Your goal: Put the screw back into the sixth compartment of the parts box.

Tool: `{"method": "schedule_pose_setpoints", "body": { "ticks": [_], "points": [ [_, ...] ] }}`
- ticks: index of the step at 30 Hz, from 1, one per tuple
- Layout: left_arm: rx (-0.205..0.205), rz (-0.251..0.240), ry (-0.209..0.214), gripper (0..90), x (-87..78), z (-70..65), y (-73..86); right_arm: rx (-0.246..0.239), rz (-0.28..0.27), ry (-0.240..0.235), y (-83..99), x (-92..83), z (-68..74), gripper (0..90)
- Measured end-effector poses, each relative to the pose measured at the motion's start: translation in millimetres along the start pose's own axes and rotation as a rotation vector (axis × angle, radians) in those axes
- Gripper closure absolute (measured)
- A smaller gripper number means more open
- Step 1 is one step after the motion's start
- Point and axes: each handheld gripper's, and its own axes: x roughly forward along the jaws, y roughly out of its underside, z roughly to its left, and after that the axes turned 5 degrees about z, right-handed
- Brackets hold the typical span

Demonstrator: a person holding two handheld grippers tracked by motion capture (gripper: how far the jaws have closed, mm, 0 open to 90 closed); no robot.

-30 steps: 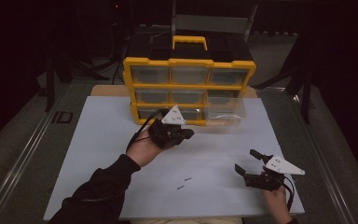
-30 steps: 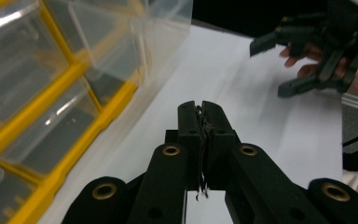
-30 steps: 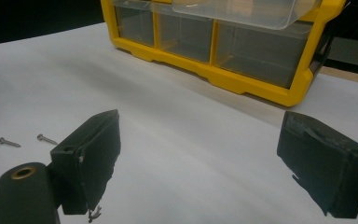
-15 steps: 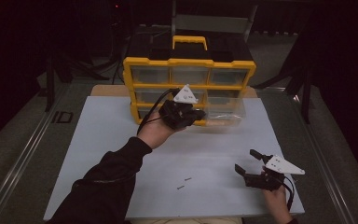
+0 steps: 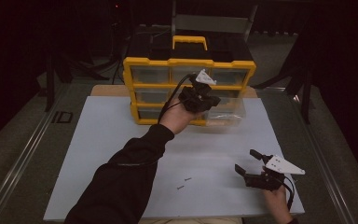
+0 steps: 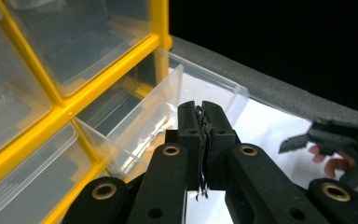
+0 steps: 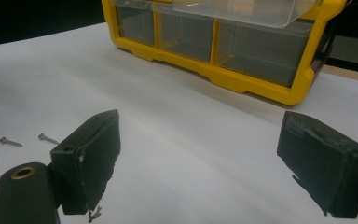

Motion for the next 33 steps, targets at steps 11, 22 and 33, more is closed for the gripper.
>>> {"method": "schedule_pose_setpoints", "body": {
  "ticks": [11, 22, 33],
  "points": [
    [-0.007, 0.092, -0.060, 88.1, 36.3, 1.2, -9.3, 0.003, -0.007, -0.007, -0.6, -1.0, 0.2, 13.3],
    [-0.033, 0.165, -0.043, 76.5, 60.0, 7.9, -13.3, 0.009, -0.011, -0.016, -0.5, -2.1, -0.6, 13.3],
    [-0.028, 0.113, -0.035, 35.1, 36.1, 2.6, -12.7, 0.009, -0.009, -0.016, -0.4, -1.8, -0.5, 13.3]
  ]
}}
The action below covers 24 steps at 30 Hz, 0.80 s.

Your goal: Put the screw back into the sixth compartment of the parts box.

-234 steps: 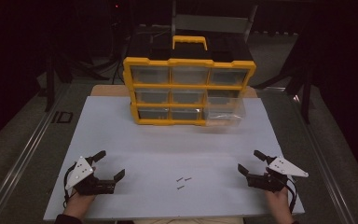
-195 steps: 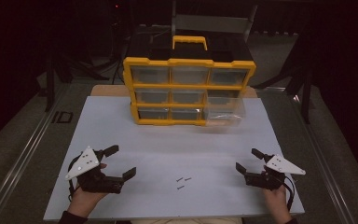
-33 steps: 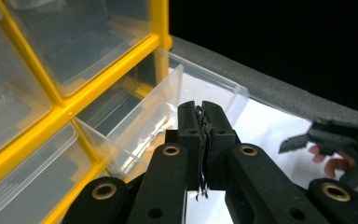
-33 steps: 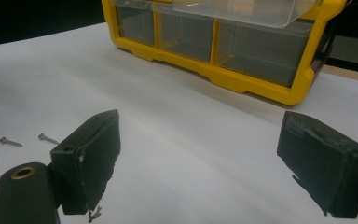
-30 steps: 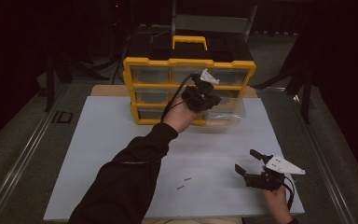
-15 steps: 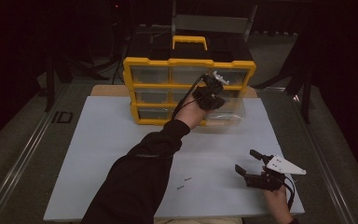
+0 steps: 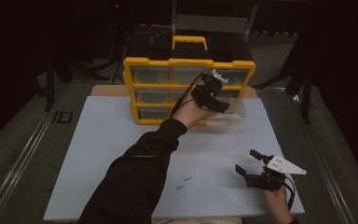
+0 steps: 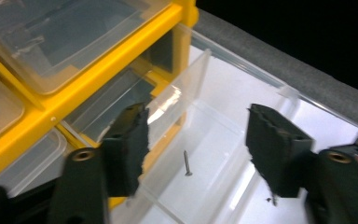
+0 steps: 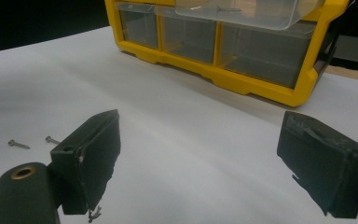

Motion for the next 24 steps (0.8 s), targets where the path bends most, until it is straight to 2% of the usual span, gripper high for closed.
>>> {"method": "schedule_pose_setpoints", "body": {
  "ticks": [3, 4, 9, 11, 14, 17, 24],
  "points": [
    [-0.002, -0.012, 0.007, 26.8, -6.4, -0.5, 3.1, -0.001, 0.000, 0.001, -0.1, -0.1, 0.6, 13.3],
    [-0.002, -0.022, 0.016, 26.6, -12.5, -0.7, 6.9, -0.002, 0.000, 0.002, -0.1, 0.0, 0.6, 13.3],
    [0.002, -0.037, 0.049, 19.5, -22.1, -0.9, 20.3, -0.002, 0.006, 0.002, -0.1, 0.5, 1.0, 13.3],
    [-0.001, -0.046, 0.049, 16.4, -24.4, -0.8, 25.3, -0.003, 0.006, 0.004, 0.0, 0.7, 1.0, 13.3],
    [-0.009, -0.054, 0.075, 15.5, -28.0, -0.4, 34.4, -0.002, 0.007, 0.003, 0.0, 0.9, 1.0, 13.3],
    [0.008, -0.044, 0.078, 15.1, -29.4, -2.6, 42.8, -0.004, 0.007, 0.003, 0.0, 0.8, 1.1, 13.3],
    [0.014, -0.042, 0.097, 15.0, -36.1, -5.9, 62.5, -0.003, 0.008, 0.001, 0.0, 0.8, 1.1, 13.3]
  ]
}}
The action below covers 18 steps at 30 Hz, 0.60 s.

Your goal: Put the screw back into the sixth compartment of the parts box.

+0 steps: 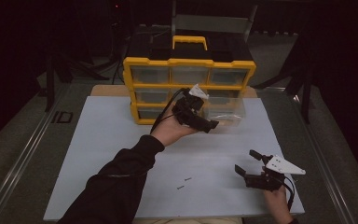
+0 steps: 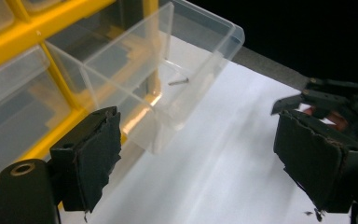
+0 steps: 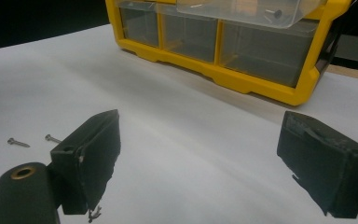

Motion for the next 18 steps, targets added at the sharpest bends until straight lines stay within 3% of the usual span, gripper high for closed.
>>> {"method": "schedule_pose_setpoints", "body": {
  "ticks": [7, 12, 18],
  "points": [
    [0.002, -0.018, 0.009, 15.1, -12.3, -4.7, 21.3, -0.002, 0.001, -0.002, -0.1, 0.1, 0.3, 13.3],
    [0.026, -0.031, 0.016, 15.3, -19.4, -12.3, 36.2, -0.006, 0.002, -0.003, -0.2, 0.3, 0.7, 13.3],
    [0.049, -0.015, 0.048, 15.3, -15.7, -21.3, 60.5, -0.006, 0.003, -0.003, -0.3, 0.1, 1.1, 13.3]
  ]
}}
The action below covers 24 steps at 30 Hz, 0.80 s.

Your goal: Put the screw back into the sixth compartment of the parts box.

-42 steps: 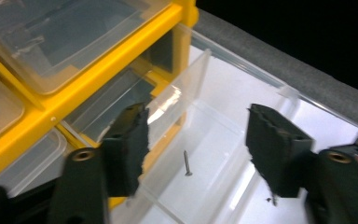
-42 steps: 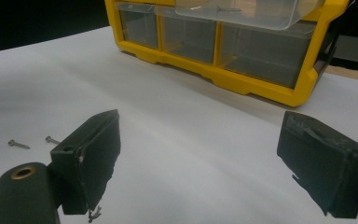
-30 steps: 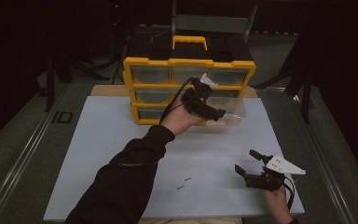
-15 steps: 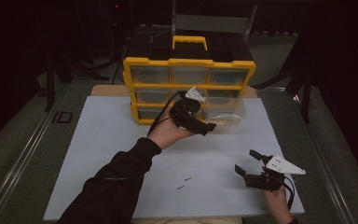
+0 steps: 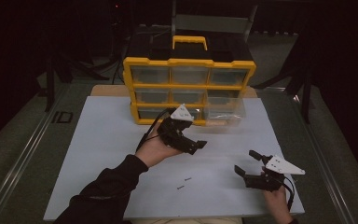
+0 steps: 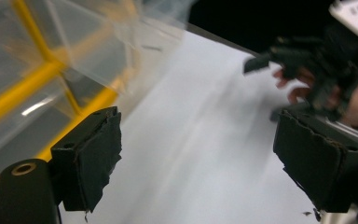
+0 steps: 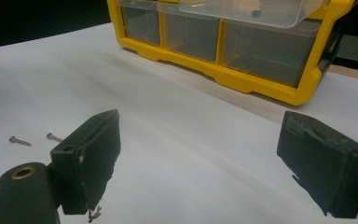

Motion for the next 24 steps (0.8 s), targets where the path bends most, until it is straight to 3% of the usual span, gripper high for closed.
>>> {"method": "schedule_pose_setpoints", "body": {
  "ticks": [4, 6, 7, 11, 24],
  "points": [
    [0.016, 0.029, 0.028, 15.9, 8.1, -5.2, 17.5, -0.001, 0.002, 0.000, 0.0, 0.3, 0.3, 13.3],
    [0.016, 0.029, 0.028, 15.9, 8.1, -5.2, 17.5, -0.003, 0.001, 0.001, -0.1, 0.4, 0.3, 13.3],
    [0.017, 0.050, 0.041, 16.6, 14.6, -7.7, 30.3, -0.003, 0.003, 0.000, -0.1, 0.3, 0.4, 13.3],
    [0.015, 0.077, 0.054, 17.6, 21.1, -10.3, 44.9, -0.003, 0.001, 0.001, -0.1, 0.2, 0.3, 13.3],
    [0.010, 0.122, 0.108, 27.1, 36.5, -14.1, 77.9, -0.001, 0.003, -0.002, -0.2, 0.3, 0.7, 13.3]
  ]
}}
